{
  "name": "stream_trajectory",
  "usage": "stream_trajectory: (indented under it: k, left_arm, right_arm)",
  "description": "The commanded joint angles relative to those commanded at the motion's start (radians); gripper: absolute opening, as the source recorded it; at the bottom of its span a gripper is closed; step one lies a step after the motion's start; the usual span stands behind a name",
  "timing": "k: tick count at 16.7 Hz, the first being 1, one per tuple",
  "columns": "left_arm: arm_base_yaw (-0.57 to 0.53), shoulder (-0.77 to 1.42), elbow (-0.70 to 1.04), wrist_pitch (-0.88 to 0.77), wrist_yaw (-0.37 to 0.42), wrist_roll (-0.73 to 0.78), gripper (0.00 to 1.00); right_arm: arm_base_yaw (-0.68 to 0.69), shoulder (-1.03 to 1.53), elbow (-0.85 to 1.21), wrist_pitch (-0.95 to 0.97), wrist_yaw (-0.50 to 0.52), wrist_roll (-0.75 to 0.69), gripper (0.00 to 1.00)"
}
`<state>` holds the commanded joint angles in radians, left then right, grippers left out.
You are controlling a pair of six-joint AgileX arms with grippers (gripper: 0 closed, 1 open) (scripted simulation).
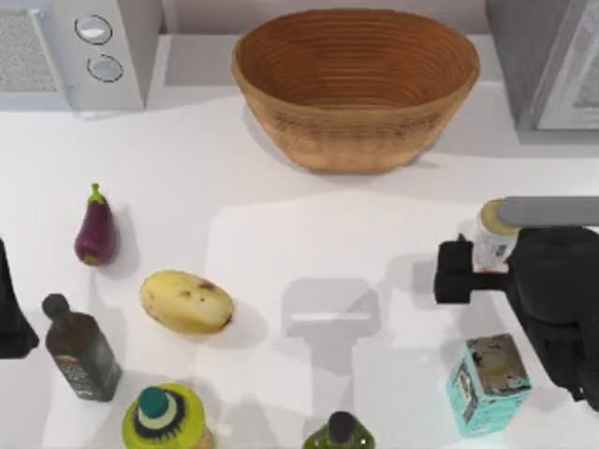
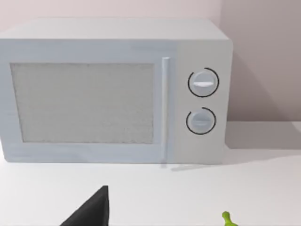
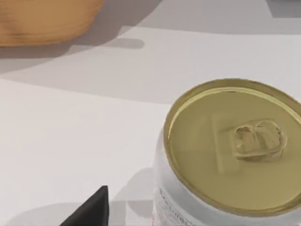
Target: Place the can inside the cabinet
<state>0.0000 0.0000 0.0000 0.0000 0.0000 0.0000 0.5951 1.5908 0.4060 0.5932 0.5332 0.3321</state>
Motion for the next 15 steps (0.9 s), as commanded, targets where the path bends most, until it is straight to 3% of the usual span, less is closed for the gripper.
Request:
stream_trajectory:
  k: [9,14,15]
  left_arm:
    - [0.0,0.0,0.0,0.0,0.0,0.0,1.0]
    - [0.0,0.0,0.0,0.0,0.0,0.0,1.0]
    - [0.0,0.0,0.0,0.0,0.0,0.0,1.0]
  right_arm:
    - [-0.06,0.289,0.105,0.206,-0.044,-0.032,1.0]
    - [-0.063,0.305,0.106,0.221,-0.05,-0.036,1.0]
    - [-0.063,0.305,0.106,0.221,-0.05,-0.036,0.92]
